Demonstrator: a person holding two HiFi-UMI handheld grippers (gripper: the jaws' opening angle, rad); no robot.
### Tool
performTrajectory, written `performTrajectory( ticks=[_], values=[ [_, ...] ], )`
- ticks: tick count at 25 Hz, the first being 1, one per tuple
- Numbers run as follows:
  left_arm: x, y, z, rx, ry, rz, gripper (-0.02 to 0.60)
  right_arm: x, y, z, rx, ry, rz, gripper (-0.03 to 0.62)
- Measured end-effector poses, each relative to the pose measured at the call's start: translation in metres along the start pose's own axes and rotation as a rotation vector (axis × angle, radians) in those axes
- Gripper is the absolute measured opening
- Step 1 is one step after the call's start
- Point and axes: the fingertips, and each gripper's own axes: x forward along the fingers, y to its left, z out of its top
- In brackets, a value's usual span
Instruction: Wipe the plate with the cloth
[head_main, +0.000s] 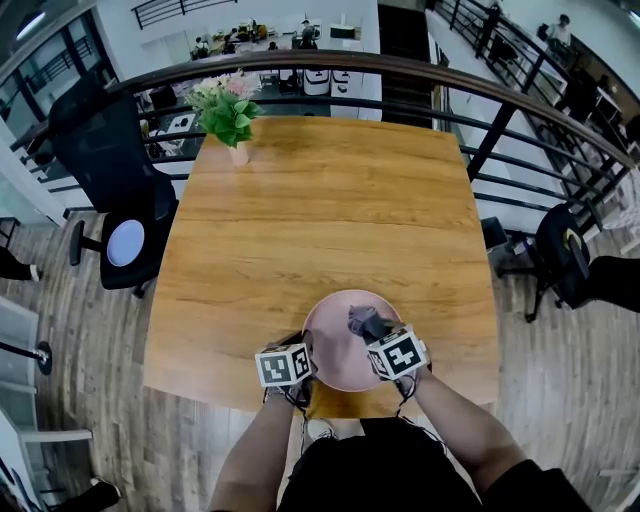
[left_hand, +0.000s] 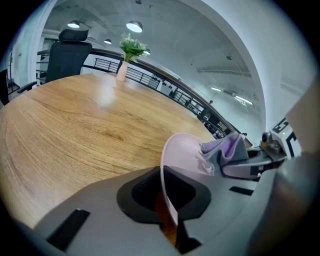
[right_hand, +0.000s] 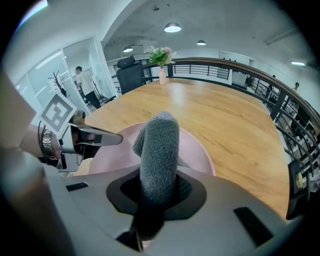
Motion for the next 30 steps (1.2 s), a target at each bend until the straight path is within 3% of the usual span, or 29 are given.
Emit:
performTrajectory(
  ticks=[6,15,24,30],
  values=[
    [0.004,-0.003,-0.003,-0.013,0.006,-0.04,0.032,0.009,0.065,-0.021,-0.037,0.037,0.12,0.072],
    [0.004,-0.002,-0.002,-0.016,0.007,-0.046,0.032,0.022,0.123,-0.038,-0.089,0.117,0.252,0.074],
    [0.002,0.0,0.0,-0.023,0.016,-0.042,0.031,0.028,0.114,-0.04,-0.083,0.157,0.257,0.072],
    [0.006,0.001,-0.001,-0.027,0.02,-0.061,0.031,0.03,0.08,-0.036,-0.095,0.162,0.192,0.074]
  ],
)
